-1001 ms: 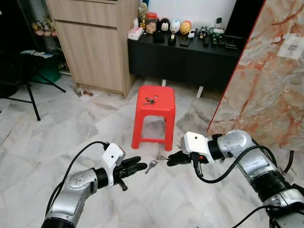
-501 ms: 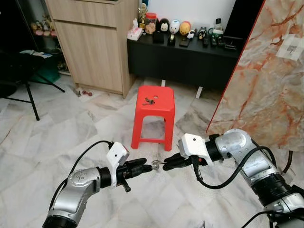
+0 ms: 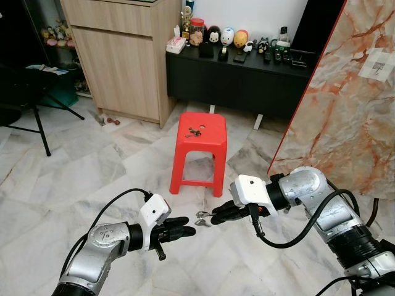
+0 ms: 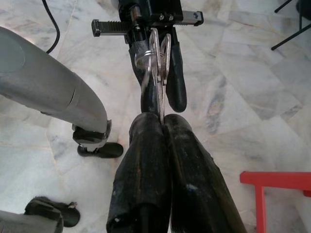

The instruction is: Hang keys on a hook

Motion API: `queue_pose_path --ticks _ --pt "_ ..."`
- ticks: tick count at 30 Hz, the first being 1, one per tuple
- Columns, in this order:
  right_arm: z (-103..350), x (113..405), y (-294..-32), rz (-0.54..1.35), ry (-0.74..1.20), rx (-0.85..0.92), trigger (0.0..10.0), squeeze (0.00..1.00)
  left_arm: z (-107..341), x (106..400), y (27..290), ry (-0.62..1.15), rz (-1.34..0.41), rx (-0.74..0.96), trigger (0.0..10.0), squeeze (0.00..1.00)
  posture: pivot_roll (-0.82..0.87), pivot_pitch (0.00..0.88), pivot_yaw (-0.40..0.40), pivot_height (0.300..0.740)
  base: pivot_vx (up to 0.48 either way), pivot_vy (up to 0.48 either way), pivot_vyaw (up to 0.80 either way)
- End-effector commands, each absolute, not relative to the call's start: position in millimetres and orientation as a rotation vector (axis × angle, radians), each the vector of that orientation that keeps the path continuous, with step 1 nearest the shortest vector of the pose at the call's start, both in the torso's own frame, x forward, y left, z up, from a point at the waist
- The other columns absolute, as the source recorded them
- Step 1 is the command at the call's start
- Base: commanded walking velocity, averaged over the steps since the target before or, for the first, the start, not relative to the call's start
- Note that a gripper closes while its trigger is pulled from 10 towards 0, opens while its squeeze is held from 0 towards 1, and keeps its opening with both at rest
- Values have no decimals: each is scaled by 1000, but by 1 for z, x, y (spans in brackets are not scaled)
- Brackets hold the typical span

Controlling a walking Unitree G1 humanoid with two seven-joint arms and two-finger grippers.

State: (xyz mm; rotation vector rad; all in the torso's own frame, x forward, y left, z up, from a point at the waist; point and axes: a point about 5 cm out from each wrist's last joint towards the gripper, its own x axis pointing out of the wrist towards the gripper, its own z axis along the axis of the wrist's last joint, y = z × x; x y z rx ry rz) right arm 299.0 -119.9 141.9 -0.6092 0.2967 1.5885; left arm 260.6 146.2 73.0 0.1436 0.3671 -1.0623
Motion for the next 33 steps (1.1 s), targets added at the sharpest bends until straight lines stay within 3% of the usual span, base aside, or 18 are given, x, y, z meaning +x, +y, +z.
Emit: queue_pose_path --ticks 1,20,33 --pt "141 297 -123 1597 310 -617 10000 0 76 260 144 342 -1069 148 10000 0 -16 0 -105 740 0 0 0" --pt "131 297 -130 1563 366 -636 10000 0 90 258 137 281 -1125 125 10000 0 -17 0 -103 740 0 0 0" --pt "129 299 -134 1535 379 -640 10000 0 89 247 133 329 -1219 131 10000 0 -15 0 -100 740 0 0 0"
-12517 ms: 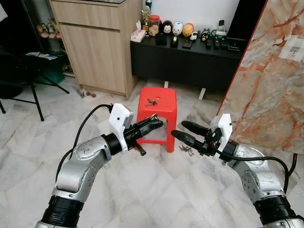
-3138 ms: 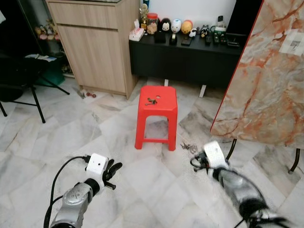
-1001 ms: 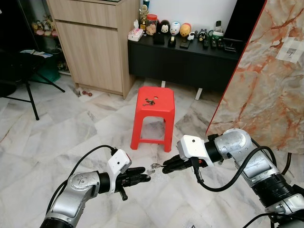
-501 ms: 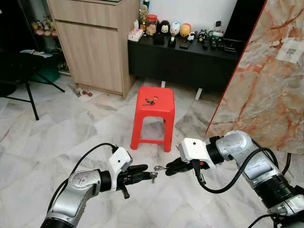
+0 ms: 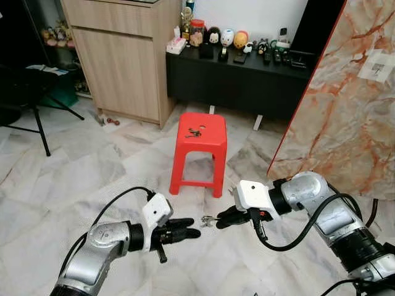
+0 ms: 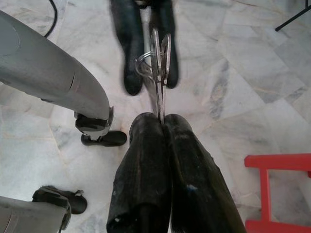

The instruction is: Hang keys on a hook

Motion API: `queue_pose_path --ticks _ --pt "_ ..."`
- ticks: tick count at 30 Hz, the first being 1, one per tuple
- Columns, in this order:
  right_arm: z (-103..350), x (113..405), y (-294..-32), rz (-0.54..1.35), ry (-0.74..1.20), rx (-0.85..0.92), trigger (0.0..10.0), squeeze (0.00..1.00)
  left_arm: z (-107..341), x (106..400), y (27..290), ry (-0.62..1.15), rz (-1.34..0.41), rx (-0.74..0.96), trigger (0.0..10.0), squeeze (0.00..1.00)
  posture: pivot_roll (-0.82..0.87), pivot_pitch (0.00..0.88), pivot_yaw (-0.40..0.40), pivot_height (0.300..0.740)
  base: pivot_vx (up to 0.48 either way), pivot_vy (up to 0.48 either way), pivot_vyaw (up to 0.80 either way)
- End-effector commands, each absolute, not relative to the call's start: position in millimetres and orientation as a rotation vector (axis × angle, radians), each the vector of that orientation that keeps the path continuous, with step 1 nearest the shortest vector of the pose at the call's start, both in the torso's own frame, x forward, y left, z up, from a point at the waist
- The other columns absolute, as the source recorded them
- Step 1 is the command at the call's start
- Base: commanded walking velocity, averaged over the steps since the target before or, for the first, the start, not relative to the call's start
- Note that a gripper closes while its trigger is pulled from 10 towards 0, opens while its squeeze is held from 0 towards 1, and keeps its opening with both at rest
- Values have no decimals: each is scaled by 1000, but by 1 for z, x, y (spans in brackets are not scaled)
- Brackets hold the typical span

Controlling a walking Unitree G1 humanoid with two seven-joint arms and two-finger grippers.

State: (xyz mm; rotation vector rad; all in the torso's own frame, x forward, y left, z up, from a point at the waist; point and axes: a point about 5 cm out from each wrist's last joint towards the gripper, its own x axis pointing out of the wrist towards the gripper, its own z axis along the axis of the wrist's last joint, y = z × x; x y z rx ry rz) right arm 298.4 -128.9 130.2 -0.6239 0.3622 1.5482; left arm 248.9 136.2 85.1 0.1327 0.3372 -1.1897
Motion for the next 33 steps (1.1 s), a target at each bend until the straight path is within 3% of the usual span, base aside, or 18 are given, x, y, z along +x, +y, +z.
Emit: queue_pose_path --ticks 1,33 --pt "129 299 -134 1535 380 -641 10000 0 88 246 134 339 -1227 142 10000 0 -15 0 -100 740 0 0 0" --pt "120 298 -129 1538 386 -636 10000 0 94 253 128 289 -1159 85 10000 0 -5 0 -103 740 0 0 0"
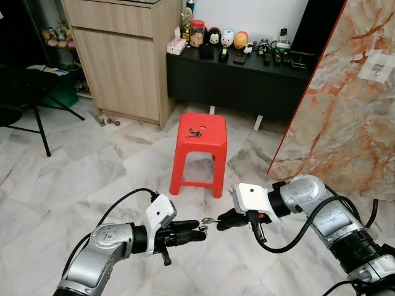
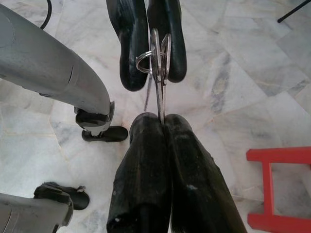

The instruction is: Hang keys on a hook

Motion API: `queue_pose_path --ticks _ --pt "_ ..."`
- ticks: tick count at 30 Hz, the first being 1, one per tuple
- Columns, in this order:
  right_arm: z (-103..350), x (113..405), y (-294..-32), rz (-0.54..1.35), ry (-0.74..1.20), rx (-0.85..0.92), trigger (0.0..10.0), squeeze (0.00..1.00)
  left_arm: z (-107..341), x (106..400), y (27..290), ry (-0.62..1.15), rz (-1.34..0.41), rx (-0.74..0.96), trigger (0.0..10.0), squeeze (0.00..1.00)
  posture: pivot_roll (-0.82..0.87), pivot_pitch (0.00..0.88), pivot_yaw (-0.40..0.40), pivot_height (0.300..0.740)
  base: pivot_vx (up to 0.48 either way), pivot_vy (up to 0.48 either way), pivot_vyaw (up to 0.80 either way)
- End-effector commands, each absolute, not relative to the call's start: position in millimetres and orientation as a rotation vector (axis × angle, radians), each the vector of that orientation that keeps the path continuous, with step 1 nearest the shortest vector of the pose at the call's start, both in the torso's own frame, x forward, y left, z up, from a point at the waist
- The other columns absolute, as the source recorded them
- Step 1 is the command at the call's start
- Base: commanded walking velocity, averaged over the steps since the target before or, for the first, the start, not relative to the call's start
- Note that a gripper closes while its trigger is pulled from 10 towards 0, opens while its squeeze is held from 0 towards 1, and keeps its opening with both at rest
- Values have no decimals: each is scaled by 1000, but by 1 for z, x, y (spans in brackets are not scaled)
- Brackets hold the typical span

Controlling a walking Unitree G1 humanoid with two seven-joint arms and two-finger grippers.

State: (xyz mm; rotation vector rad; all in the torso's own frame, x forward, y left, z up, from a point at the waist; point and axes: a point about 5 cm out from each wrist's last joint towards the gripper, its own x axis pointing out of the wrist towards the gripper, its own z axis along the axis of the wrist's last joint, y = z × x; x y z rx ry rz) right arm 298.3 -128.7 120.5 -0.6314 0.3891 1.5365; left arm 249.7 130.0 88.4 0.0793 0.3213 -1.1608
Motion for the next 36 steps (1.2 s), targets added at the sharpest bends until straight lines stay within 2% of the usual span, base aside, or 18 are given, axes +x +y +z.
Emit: queue_pose_path --ticks 1,36 --pt "120 298 -129 1538 385 -636 10000 0 95 253 128 289 -1160 85 10000 0 -5 0 -103 740 0 0 0" --pt "131 314 -115 1452 264 -647 10000 0 97 256 128 262 -1135 74 10000 0 1 0 -108 740 0 0 0"
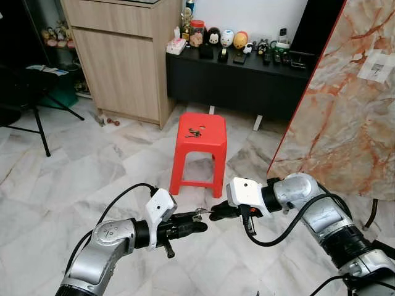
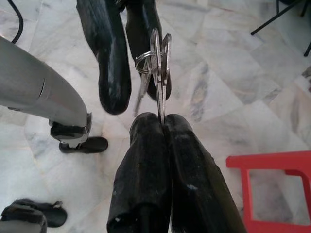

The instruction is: Hang keys on a hook

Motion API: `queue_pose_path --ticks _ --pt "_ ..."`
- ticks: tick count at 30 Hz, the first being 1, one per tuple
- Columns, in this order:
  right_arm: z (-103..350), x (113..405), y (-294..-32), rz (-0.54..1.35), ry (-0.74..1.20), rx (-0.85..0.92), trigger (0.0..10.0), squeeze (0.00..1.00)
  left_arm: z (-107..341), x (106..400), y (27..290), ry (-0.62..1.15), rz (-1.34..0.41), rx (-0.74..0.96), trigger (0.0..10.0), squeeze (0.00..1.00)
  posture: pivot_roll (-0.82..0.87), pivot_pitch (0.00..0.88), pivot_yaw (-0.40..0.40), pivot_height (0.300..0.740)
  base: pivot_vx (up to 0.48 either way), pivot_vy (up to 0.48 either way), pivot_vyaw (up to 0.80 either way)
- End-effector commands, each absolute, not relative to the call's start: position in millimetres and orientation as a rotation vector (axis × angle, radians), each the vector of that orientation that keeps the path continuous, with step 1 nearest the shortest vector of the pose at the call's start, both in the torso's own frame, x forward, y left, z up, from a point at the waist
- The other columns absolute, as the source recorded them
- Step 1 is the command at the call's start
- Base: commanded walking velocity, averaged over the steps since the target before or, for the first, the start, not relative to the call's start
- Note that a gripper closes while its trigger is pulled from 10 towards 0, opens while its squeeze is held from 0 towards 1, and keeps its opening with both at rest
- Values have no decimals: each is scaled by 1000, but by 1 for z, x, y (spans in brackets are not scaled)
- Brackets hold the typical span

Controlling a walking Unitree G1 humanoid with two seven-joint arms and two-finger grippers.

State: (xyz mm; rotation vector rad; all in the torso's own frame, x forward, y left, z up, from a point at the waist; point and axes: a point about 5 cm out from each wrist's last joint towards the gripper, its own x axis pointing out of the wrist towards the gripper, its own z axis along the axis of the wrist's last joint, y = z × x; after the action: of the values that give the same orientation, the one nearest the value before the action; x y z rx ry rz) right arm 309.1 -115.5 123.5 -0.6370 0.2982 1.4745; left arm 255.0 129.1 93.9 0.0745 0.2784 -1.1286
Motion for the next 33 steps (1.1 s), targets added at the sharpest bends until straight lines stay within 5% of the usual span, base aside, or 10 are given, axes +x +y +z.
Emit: queue_pose_path --ticks 1,18,20,21,22,24,26,27,28,33 --pt "132 315 -115 1449 259 -645 10000 0 97 256 128 262 -1135 74 10000 0 1 0 -108 740 0 0 0" --pt "135 319 -112 1417 232 -621 10000 0 96 258 128 267 -1127 67 10000 0 -2 0 -107 740 0 0 0" --pt "134 318 -110 1426 232 -614 10000 0 95 259 128 264 -1118 65 7569 0 0 0 -108 740 0 0 0" --pt "134 318 -110 1426 232 -614 10000 0 95 259 128 264 -1118 65 7569 0 0 0 -108 740 0 0 0" --pt "134 318 -110 1428 233 -613 10000 0 95 259 128 264 -1116 65 4863 0 1 0 -108 740 0 0 0" --pt "133 318 -110 1428 235 -614 10000 0 95 260 128 263 -1111 65 4549 0 0 0 -107 740 0 0 0" --pt "133 317 -110 1429 237 -614 10000 0 95 260 129 263 -1104 65 2824 0 0 0 -107 740 0 0 0" --pt "133 317 -110 1429 237 -614 10000 0 95 260 129 263 -1104 65 2824 0 0 0 -107 740 0 0 0" --pt "133 317 -110 1429 238 -615 10000 0 94 261 129 264 -1102 64 0 0 0 0 -108 740 0 0 0" --pt "132 317 -111 1429 247 -613 10000 0 94 260 128 264 -1100 54 0 0 -2 0 -108 740 0 0 0"
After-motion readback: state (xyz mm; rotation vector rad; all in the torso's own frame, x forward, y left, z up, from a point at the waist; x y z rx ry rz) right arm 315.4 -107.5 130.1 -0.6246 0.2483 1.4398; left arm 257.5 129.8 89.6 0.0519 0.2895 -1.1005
